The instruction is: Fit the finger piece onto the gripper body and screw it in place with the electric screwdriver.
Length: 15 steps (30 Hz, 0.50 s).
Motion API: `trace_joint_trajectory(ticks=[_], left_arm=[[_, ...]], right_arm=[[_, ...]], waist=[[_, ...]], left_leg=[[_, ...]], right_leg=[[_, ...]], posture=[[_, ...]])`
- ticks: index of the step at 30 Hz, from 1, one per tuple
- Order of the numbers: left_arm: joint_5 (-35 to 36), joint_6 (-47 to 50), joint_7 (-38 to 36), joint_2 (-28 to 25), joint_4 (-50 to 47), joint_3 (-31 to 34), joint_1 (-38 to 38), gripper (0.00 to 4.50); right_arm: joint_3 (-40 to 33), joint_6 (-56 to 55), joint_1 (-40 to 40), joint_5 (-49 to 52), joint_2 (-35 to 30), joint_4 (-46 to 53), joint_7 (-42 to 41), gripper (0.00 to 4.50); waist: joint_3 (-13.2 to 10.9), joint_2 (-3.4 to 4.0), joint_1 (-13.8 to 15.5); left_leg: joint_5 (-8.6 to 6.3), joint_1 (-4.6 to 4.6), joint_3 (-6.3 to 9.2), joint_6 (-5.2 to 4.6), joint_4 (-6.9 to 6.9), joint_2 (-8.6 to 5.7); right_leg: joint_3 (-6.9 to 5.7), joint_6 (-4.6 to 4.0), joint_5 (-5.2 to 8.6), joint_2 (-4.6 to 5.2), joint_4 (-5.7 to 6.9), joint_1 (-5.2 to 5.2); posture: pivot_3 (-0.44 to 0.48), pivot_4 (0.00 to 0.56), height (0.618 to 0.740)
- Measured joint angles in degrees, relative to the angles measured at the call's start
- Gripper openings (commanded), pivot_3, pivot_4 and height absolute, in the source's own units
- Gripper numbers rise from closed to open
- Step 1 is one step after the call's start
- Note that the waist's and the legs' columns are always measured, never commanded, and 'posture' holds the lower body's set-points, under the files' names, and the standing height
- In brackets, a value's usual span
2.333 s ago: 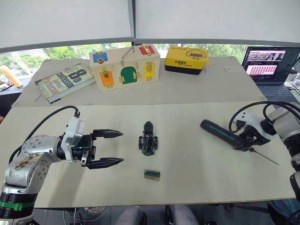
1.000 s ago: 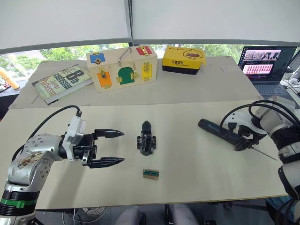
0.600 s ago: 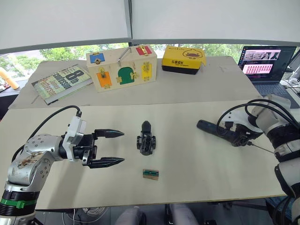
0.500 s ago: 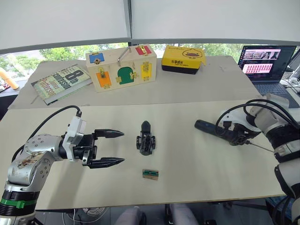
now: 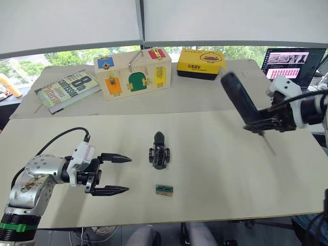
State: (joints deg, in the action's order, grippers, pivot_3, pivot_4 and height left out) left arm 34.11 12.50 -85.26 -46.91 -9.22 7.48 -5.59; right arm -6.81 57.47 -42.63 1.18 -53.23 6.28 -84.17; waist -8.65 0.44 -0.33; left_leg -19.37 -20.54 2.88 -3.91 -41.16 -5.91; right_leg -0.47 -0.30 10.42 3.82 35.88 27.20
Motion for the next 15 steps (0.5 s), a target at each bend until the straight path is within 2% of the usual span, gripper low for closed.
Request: trace_joint_trajectory(ticks=[6, 12, 15], left_arm=[[-3.83, -5.17, -0.57, 0.24, 3.48, -1.36, 2.05, 4.50], [-8.23, -10.14, -0.10, 2.08, 6.98, -4.46, 3.20, 4.50], [-9.34, -11.02, 1.17, 3.53, 7.15, -5.53, 3.39, 4.50]], right_arm=[[-16.56, 12.12, 7.50, 16.05, 14.31, 24.78, 8.30, 1.91], [-21.56, 13.46, 12.04, 30.37, 30.27, 38.55, 19.19, 1.91], [-21.81, 12.24, 14.46, 34.16, 32.71, 41.01, 24.20, 1.91]], waist=[[0.01, -0.02, 1.08], [0.01, -0.07, 1.02], [0.06, -0.15, 1.05]], left_leg=[[-0.01, 0.03, 0.04, -0.03, 0.03, -0.06], [-0.01, 0.13, 0.01, -0.04, -0.08, -0.17], [-0.01, 0.28, 0.05, -0.04, -0.04, -0.17]], right_leg=[[-0.08, 0.02, -0.01, 0.03, -0.02, -0.04], [-0.09, 0.05, -0.03, 0.10, 0.05, -0.15], [-0.16, 0.05, -0.03, 0.11, 0.06, -0.26]], posture=[[0.000, 0.150, 0.740], [0.000, 0.150, 0.740], [0.000, 0.150, 0.740]])
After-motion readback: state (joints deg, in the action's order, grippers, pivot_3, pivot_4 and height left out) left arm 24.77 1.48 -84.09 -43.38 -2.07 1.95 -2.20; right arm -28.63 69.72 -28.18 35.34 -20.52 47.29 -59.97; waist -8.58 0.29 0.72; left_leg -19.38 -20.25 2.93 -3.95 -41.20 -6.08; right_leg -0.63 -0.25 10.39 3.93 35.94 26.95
